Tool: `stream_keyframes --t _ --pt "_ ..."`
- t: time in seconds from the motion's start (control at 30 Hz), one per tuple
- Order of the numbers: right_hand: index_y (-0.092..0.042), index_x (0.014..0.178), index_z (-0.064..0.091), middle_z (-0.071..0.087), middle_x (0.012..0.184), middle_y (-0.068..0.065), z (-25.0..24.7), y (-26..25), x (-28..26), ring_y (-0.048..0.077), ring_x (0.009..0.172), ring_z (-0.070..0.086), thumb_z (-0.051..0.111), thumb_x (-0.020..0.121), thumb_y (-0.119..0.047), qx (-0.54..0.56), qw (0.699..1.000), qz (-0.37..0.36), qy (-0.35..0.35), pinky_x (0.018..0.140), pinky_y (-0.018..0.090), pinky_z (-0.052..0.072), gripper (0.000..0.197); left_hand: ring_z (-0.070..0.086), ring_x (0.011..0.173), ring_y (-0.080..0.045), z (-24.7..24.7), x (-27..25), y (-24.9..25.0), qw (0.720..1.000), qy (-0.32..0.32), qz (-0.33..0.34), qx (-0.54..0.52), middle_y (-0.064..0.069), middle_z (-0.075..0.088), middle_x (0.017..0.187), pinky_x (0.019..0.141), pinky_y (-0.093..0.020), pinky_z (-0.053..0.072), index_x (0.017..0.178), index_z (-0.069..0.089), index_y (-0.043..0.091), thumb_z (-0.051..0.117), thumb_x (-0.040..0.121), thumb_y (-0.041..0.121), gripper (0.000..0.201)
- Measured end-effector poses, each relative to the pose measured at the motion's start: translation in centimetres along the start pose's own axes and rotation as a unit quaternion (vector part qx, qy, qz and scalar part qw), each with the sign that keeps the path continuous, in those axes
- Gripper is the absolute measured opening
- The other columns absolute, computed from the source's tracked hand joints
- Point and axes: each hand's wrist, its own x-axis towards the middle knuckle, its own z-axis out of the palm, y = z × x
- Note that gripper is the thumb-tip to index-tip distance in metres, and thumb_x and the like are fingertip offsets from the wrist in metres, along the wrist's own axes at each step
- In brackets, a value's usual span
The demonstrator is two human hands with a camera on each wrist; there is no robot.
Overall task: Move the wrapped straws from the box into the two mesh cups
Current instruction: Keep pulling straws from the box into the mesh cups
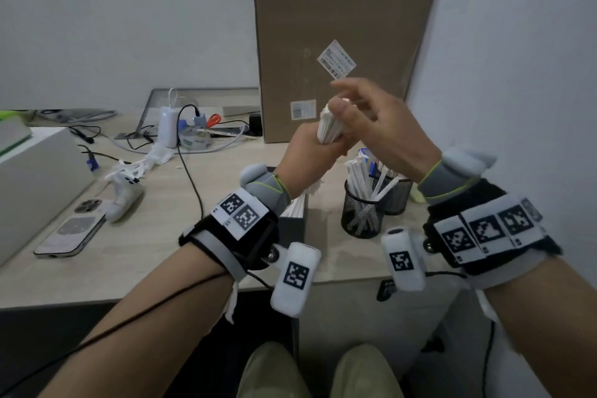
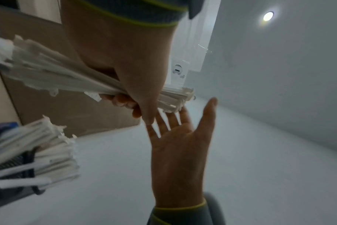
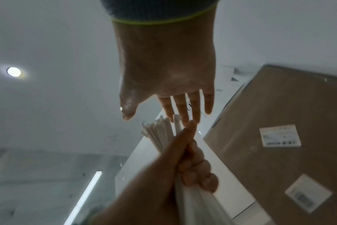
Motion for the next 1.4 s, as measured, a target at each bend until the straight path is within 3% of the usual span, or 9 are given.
stream_keyframes --t 0.13,0.27,0.37,0.6,0.73,0.93,1.13,1.23,1.4 --pt "-0.024 0.117 0.049 0.066 0.106 -0.001 -0.7 0.6 -1.3 0.022 0.095 0.062 0.032 0.082 -0.076 -0.27 0.963 0.017 -0.012 0.076 0.034 0.044 0.065 0.059 0.106 -0.022 2.7 0.0 1.5 0.996 -0.034 0.021 0.074 -0.01 0.058 0.116 0.066 -0.005 0.039 0.128 0.048 -0.003 0.053 0.09 0.0 0.039" --pt "-0.015 0.088 0.039 0.059 0.086 0.007 -2.2 1.9 -1.1 0.033 0.084 0.06 0.024 0.091 -0.065 -0.392 0.919 0.026 0.001 0.064 0.033 0.034 0.052 0.061 0.102 -0.034 5.2 1.2 1.5 0.981 -0.057 0.031 0.181 -0.018 0.065 0.112 0.069 -0.029 0.041 0.118 0.057 0.003 0.048 0.091 0.01 0.028" --pt "-0.015 0.083 0.037 0.05 0.075 0.005 -3.7 2.8 -1.2 0.031 0.073 0.053 0.025 0.093 -0.061 -0.443 0.897 0.009 0.01 0.061 0.033 0.032 0.049 0.063 0.091 -0.035 6.3 2.1 1.7 0.968 -0.063 0.048 0.24 -0.017 0.068 0.098 0.065 -0.031 0.038 0.106 0.062 0.008 0.047 0.09 0.019 0.024" --pt "-0.013 0.079 0.058 0.057 0.067 -0.004 -3.9 6.8 -1.3 0.01 0.064 0.053 0.062 0.088 -0.037 -0.066 0.993 0.086 0.044 0.06 0.023 0.039 0.026 0.064 0.091 -0.034 8.6 2.5 1.2 0.972 -0.058 0.047 0.221 -0.019 0.069 0.099 0.065 -0.031 0.04 0.109 0.062 0.004 0.056 0.089 0.023 0.028" --pt "-0.01 0.081 0.051 0.056 0.068 0.002 -2.9 8.4 -1.8 0.026 0.07 0.057 0.052 0.094 -0.03 -0.109 0.989 0.063 0.081 0.063 0.035 0.04 0.024 0.063 0.091 -0.031 9.2 2.4 0.6 0.977 -0.082 0.068 0.187 -0.015 0.07 0.1 0.064 -0.028 0.037 0.11 0.062 0.007 0.057 0.088 0.015 0.025" --pt "-0.014 0.078 0.043 0.044 0.056 -0.004 -3.8 9.9 -2.2 0.024 0.058 0.046 0.04 0.089 -0.034 -0.116 0.984 0.037 0.127 0.056 0.03 0.027 0.023 0.057 0.083 -0.013 9.0 3.0 0.4 0.969 -0.184 0.082 0.146 -0.002 0.064 0.104 0.074 -0.03 0.046 0.122 0.05 0.012 0.065 0.086 0.031 0.043" --pt "-0.008 0.079 0.046 0.039 0.053 -0.003 -7.3 12.1 -2.6 0.024 0.055 0.04 0.04 0.091 -0.026 -0.151 0.963 0.069 0.213 0.055 0.029 0.02 0.023 0.046 0.122 -0.011 7.3 4.9 -1.5 0.983 -0.154 -0.014 0.101 -0.004 0.044 0.133 0.103 -0.024 0.037 0.135 0.042 0.019 0.058 0.089 0.043 0.054" --pt "0.004 0.086 0.052 0.046 0.065 0.008 -9.5 12.8 -2.8 0.025 0.06 0.042 0.041 0.093 -0.024 -0.17 0.944 0.074 0.273 0.057 0.029 0.022 0.031 0.047 0.119 -0.021 7.2 6.0 -3.7 0.98 -0.105 -0.121 0.121 -0.01 0.035 0.143 0.099 -0.03 0.042 0.139 0.037 0.015 0.053 0.094 0.032 0.051" --pt "-0.001 0.083 0.048 0.045 0.067 0.01 -11.2 12.9 -3.2 0.026 0.06 0.039 0.041 0.094 -0.021 -0.184 0.924 0.081 0.327 0.057 0.028 0.019 0.024 0.04 0.128 -0.036 9.8 6.1 -5.1 0.923 -0.218 -0.186 0.256 -0.017 0.028 0.145 0.101 -0.041 0.042 0.145 0.02 0.012 0.068 0.082 0.027 0.081"
